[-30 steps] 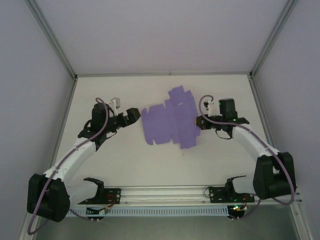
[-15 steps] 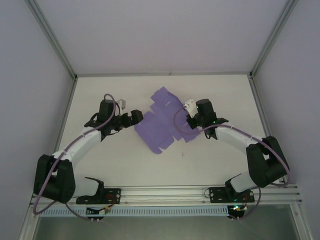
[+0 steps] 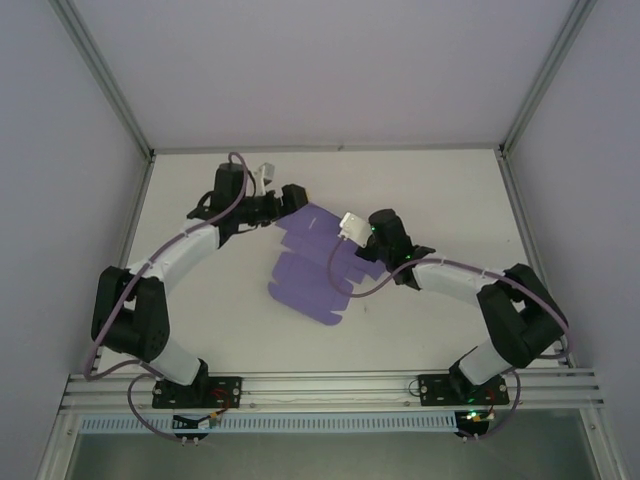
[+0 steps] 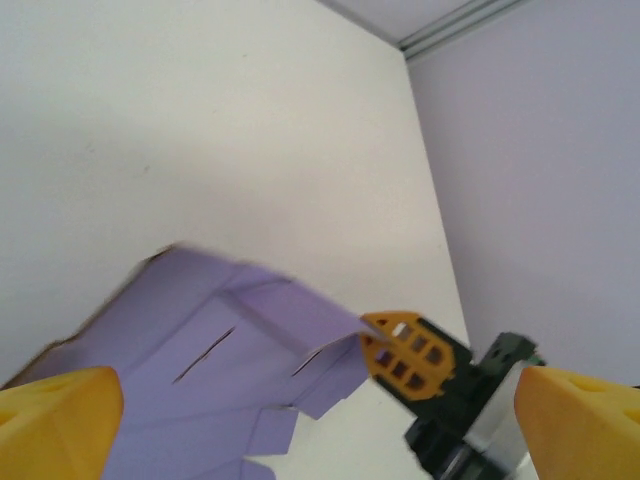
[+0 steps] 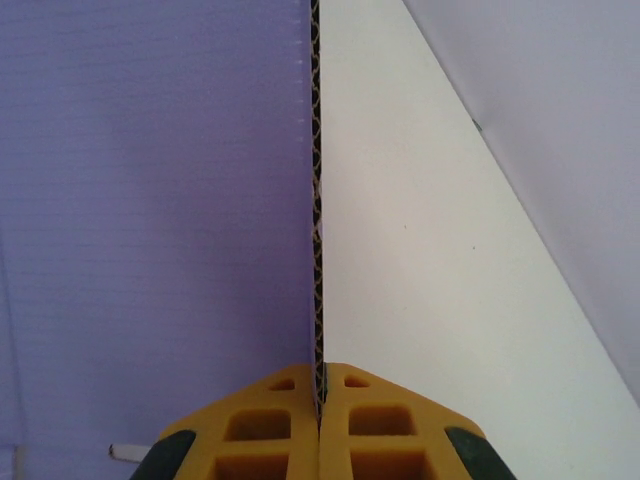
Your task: Assemble paper box
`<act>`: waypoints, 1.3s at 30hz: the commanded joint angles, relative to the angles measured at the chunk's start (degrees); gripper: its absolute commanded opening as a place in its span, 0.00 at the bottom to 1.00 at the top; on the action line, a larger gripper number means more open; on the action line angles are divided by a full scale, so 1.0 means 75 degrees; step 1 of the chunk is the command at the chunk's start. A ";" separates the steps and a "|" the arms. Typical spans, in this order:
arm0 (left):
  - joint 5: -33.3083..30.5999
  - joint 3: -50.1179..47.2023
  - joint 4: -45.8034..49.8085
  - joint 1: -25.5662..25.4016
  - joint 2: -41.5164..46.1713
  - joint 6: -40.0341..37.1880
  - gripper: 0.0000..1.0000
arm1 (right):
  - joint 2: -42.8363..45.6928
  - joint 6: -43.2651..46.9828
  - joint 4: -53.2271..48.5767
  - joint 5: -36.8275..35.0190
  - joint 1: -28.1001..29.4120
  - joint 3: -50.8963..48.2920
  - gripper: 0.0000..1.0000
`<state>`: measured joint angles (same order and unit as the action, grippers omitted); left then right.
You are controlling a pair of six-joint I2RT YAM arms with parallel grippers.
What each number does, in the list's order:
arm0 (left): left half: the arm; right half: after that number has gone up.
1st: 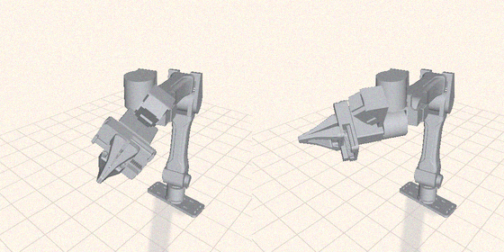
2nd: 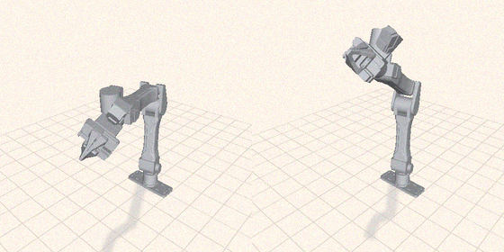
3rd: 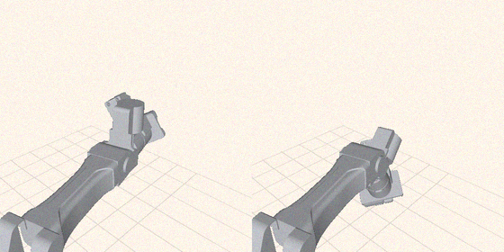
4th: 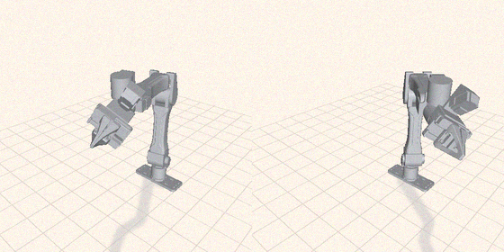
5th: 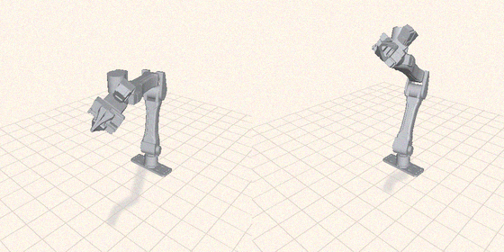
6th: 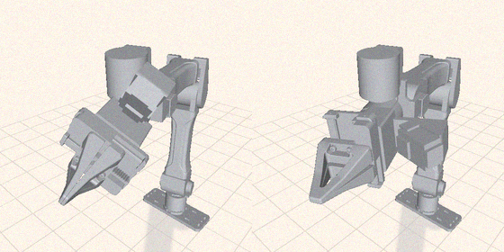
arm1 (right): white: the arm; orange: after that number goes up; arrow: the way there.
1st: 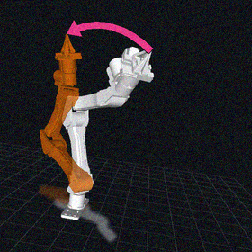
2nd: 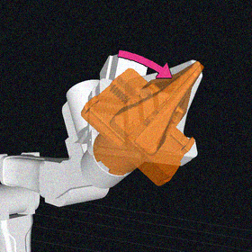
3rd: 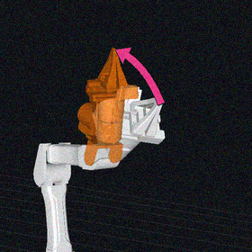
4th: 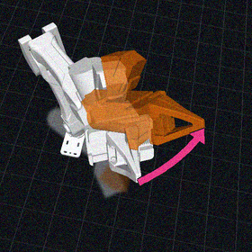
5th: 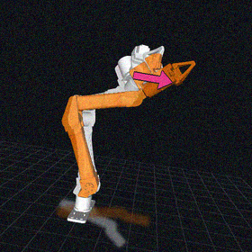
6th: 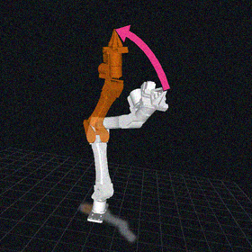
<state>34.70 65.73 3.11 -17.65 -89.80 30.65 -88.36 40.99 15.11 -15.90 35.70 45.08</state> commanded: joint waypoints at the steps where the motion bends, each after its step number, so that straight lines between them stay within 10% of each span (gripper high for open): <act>1: -0.0090 0.0668 0.0537 -0.0150 -0.0086 -0.0050 1.00 | -0.0308 0.0825 0.0910 -0.0708 0.0197 -0.0089 0.00; 18: -0.0927 0.1660 0.2537 -0.0833 -0.1242 -0.1194 0.77 | -0.0902 0.1589 0.1950 -0.1642 0.0581 -0.0011 0.00; 39: 0.1316 0.0676 -0.1634 -0.0975 -0.2111 0.1039 0.55 | -0.0659 0.0763 0.2181 -0.0827 0.0720 -0.0299 0.00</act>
<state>38.92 71.75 -1.04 -23.81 -104.95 34.65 -94.72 48.80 27.20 -27.40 39.68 43.40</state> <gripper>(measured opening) 0.555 0.048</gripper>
